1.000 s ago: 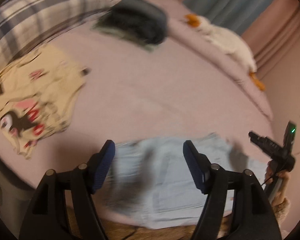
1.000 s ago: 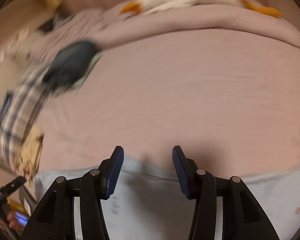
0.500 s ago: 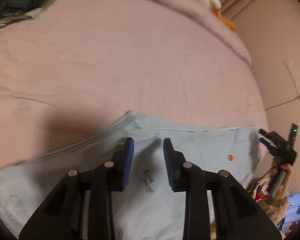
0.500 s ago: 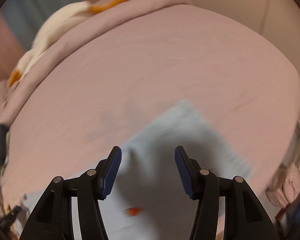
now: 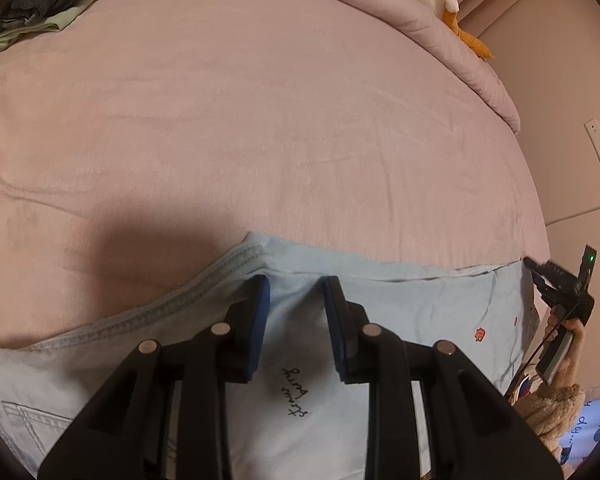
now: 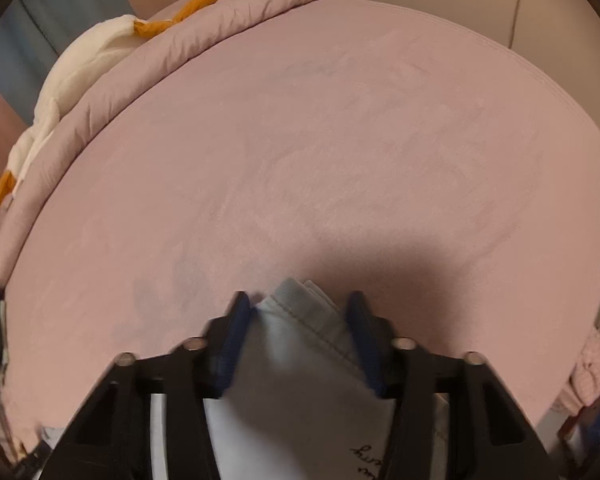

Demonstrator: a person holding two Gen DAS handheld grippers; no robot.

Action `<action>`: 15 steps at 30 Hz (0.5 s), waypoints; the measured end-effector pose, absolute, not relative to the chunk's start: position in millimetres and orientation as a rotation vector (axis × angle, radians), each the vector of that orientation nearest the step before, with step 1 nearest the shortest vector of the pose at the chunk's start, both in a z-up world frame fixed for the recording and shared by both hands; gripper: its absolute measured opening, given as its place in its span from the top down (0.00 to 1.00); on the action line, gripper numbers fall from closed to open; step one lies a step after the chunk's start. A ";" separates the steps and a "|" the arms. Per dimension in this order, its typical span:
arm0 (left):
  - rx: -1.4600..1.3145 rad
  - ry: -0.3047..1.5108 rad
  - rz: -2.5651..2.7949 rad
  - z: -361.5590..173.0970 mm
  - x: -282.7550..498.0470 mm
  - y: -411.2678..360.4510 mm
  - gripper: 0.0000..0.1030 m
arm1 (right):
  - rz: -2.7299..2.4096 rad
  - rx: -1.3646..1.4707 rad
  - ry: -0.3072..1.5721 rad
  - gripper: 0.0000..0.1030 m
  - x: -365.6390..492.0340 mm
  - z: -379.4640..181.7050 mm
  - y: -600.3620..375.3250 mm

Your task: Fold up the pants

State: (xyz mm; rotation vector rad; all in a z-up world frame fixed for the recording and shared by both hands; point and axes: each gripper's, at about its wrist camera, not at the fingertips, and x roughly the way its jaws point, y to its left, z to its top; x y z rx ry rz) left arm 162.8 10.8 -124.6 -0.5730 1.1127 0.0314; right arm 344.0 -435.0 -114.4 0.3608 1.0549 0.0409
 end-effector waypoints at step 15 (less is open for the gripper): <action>-0.559 1.117 0.050 -124.7 163.0 11.9 0.79 | -0.004 0.405 0.986 0.83 338.7 -119.8 -451.3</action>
